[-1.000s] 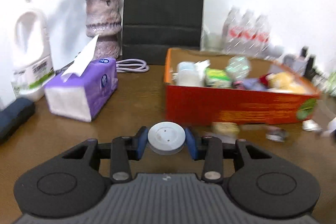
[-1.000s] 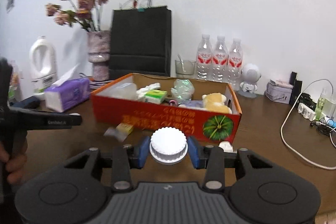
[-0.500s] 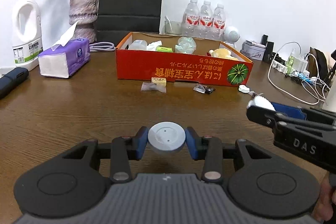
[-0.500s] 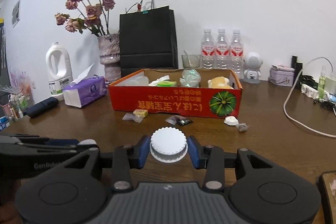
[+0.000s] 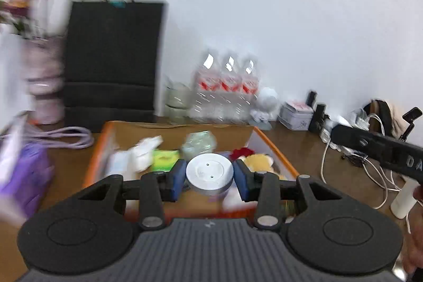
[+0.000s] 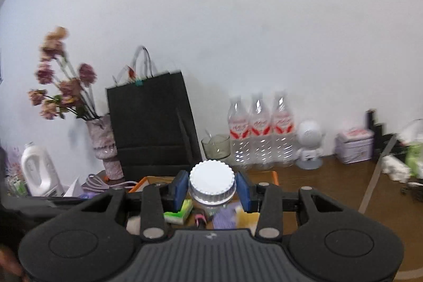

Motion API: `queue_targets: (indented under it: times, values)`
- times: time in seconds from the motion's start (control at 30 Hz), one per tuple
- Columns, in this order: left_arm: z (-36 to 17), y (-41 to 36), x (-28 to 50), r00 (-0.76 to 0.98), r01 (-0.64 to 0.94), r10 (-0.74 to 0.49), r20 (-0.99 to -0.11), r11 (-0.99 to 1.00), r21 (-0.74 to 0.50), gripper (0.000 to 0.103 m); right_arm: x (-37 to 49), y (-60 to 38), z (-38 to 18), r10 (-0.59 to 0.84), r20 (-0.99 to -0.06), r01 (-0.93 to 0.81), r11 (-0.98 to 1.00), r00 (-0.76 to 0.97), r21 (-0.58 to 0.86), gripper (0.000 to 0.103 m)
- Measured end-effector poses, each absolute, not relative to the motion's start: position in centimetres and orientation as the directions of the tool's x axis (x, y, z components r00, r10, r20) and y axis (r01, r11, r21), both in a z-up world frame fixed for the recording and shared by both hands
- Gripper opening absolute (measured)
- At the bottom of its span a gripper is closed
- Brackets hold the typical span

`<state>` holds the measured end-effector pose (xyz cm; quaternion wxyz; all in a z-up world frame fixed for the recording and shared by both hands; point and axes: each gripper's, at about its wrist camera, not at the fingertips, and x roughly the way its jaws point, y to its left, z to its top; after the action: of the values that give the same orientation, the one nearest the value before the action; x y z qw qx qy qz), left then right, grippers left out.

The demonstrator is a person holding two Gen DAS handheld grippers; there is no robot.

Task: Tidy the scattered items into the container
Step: 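Carry the white lid and cap into the box and open both tools, then withdraw both tools from the box toward the remaining items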

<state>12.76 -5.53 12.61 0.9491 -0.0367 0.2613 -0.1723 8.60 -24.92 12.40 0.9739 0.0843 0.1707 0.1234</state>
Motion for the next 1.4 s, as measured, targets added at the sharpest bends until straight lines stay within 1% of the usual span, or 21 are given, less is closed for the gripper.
queue_targets:
  times: [0.07,0.17,0.2,0.27,0.33,0.37,0.43,0.5,0.57,0.6,0.67,0.73,0.8,0.83,0.87,0.9,0.97,1.13,1.27,1.33,1.4]
  values:
    - [11.8,-7.2,17.4,0.760,0.323,-0.353,-0.545,0.934,-0.154,0.040,14.4,-24.8,12.2,0.276,-0.420,-0.201,0.956,0.865,0.215,0.039]
    - [8.7,-9.5,23.6,0.693,0.308,-0.323,-0.645,0.941,-0.140,0.040,23.0,-24.9,10.1,0.302,-0.583,-0.146,0.943,0.754,0.299,0.039]
    - [7.4,-10.0,25.0,0.674,0.298,-0.312,-0.670,0.944,-0.140,0.040,24.8,-24.7,9.4,0.269,-0.621,-0.120,0.955,0.736,0.271,0.039]
    - [5.7,-10.7,26.9,0.636,0.303,-0.307,-0.708,0.943,-0.137,0.041,27.6,-23.3,7.9,0.185,-0.680,-0.111,0.982,0.709,0.151,0.039]
    - [4.7,-10.9,27.6,0.615,0.319,-0.319,-0.721,0.937,-0.142,0.042,30.4,-22.8,5.9,0.205,-0.742,-0.115,0.979,0.639,0.171,0.039]
    - [4.5,-10.9,27.7,0.609,0.326,-0.326,-0.723,0.934,-0.146,0.043,31.2,-22.4,5.1,0.200,-0.756,-0.113,0.980,0.623,0.166,0.039]
    - [4.7,-10.5,27.8,0.592,0.333,-0.358,-0.722,0.924,-0.185,0.047,32.4,-21.1,3.9,0.154,-0.767,-0.130,0.987,0.623,0.093,0.039]
    - [5.4,-9.8,27.8,0.586,0.343,-0.376,-0.718,0.918,-0.200,0.059,33.5,-20.0,2.9,0.149,-0.783,-0.158,0.985,0.603,0.066,0.039]
    - [6.3,-9.1,27.3,0.588,0.355,-0.370,-0.720,0.917,-0.182,0.061,34.2,-19.6,1.9,0.156,-0.802,-0.164,0.984,0.576,0.074,0.040]
    - [6.8,-8.5,27.0,0.585,0.371,-0.368,-0.723,0.914,-0.165,0.061,34.5,-19.5,1.5,0.166,-0.812,-0.165,0.983,0.559,0.087,0.047]
    - [7.4,-7.2,26.8,0.589,0.376,-0.349,-0.729,0.917,-0.135,0.062,34.8,-19.4,1.1,0.187,-0.825,-0.176,0.978,0.533,0.107,0.059]
    - [7.9,-5.8,26.8,0.618,0.307,-0.257,-0.743,0.949,-0.073,0.062,34.7,-19.4,1.3,0.188,-0.822,-0.168,0.979,0.538,0.114,0.061]
    - [8.2,-4.6,26.9,0.624,0.238,-0.190,-0.758,0.970,-0.047,0.062,34.5,-19.7,2.2,0.193,-0.815,-0.149,0.980,0.546,0.133,0.064]
    - [8.3,-4.1,27.0,0.617,0.220,-0.184,-0.765,0.974,-0.056,0.062,34.2,-19.8,2.7,0.195,-0.811,-0.145,0.980,0.552,0.137,0.066]
    - [8.4,-3.6,26.9,0.611,0.205,-0.181,-0.770,0.977,-0.068,0.064,33.8,-19.9,3.3,0.193,-0.809,-0.144,0.980,0.555,0.135,0.068]
    - [8.6,-3.2,26.8,0.613,0.183,-0.172,-0.771,0.980,-0.074,0.069,33.5,-19.9,3.9,0.187,-0.808,-0.145,0.981,0.559,0.126,0.068]
    - [9.1,-2.6,26.6,0.622,0.143,-0.144,-0.770,0.987,-0.070,0.073,32.6,-20.0,5.2,0.170,-0.807,-0.142,0.984,0.565,0.108,0.070]
    - [10.4,-0.7,25.9,0.613,0.039,-0.102,-0.784,0.994,-0.099,0.074,29.5,-20.9,9.4,0.157,-0.792,-0.151,0.985,0.590,0.083,0.074]
    - [12.8,0.2,23.3,0.645,0.027,-0.091,-0.759,0.995,-0.096,0.077,26.6,-21.7,12.8,0.156,-0.761,-0.150,0.986,0.629,0.078,0.080]
    - [14.0,0.4,21.7,0.669,0.032,-0.091,-0.738,0.995,-0.094,0.080,25.0,-21.8,13.9,0.165,-0.751,-0.160,0.984,0.640,0.080,0.083]
    - [15.0,0.1,19.8,0.702,0.032,-0.089,-0.707,0.995,-0.093,0.087,23.4,-21.8,14.2,0.175,-0.743,-0.176,0.981,0.646,0.078,0.083]
